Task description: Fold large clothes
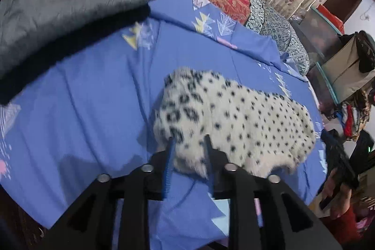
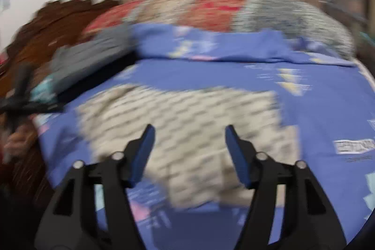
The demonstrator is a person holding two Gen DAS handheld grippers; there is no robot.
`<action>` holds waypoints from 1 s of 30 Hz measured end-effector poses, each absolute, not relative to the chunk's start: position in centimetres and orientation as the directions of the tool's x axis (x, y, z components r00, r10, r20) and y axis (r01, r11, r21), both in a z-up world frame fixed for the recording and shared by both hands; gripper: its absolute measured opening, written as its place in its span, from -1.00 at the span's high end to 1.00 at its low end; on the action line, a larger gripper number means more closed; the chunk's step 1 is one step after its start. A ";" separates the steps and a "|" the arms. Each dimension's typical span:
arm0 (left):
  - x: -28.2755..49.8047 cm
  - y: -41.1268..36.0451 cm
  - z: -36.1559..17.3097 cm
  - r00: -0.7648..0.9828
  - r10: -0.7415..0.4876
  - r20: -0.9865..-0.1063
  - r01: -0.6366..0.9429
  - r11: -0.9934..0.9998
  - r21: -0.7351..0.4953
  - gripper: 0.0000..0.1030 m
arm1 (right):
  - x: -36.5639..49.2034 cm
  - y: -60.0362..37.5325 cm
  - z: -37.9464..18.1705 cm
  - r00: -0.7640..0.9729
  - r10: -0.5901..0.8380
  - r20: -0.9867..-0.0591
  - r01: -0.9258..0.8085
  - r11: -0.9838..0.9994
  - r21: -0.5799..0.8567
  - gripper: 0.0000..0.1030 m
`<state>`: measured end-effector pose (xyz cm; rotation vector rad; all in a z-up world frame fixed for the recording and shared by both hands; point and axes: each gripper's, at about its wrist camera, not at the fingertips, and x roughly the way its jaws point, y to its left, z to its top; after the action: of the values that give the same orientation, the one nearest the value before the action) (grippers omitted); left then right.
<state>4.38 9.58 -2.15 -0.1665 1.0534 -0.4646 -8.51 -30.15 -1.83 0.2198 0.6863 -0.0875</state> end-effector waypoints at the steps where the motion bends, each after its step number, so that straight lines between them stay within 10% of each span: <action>1: 5.1 8.9 -2.3 0.407 -0.436 -0.803 0.291 0.895 -0.338 -0.18 | -7.6 -32.0 -2.5 0.758 -0.024 -0.652 0.209 0.956 0.208 -0.35; 4: 7.7 5.2 -4.0 0.358 -0.440 -0.823 0.357 0.879 -0.315 -0.24 | -4.8 -35.6 -5.7 0.683 0.000 -0.730 0.326 0.895 0.305 -0.18; 5: 8.5 3.8 -4.7 0.367 -0.405 -0.838 0.367 0.890 -0.270 -0.23 | -4.3 -36.1 -6.8 0.657 0.022 -0.754 0.344 0.881 0.325 0.82; 6: 9.3 2.3 -5.6 0.403 -0.336 -0.851 0.370 0.910 -0.184 -0.06 | -4.9 -36.7 -7.7 0.651 0.022 -0.758 0.383 0.853 0.354 0.86; 8: 10.8 0.9 -7.4 0.459 -0.196 -0.866 0.334 0.942 -0.036 0.27 | -6.1 -38.7 -8.2 0.672 -0.029 -0.740 0.463 0.796 0.389 0.86; 13: 14.0 1.3 -10.5 0.379 -0.203 -0.903 0.250 0.962 -0.111 0.27 | -9.4 -39.9 -12.8 0.684 0.032 -0.728 0.495 0.713 0.496 0.80; 18: 11.3 1.7 -7.5 0.426 -0.201 -0.882 0.310 0.949 -0.067 0.26 | -11.0 -40.5 -10.0 0.737 0.012 -0.675 0.487 0.683 0.544 -0.16; 30: 5.3 0.8 -3.6 0.489 -0.300 -0.819 0.404 0.910 -0.092 0.22 | -10.7 -33.0 -6.1 0.753 0.027 -0.657 0.319 0.859 0.401 -0.16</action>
<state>5.25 0.77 -3.56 0.1176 0.9695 -0.4287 -10.67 -32.97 -6.12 0.5230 0.7074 -0.1670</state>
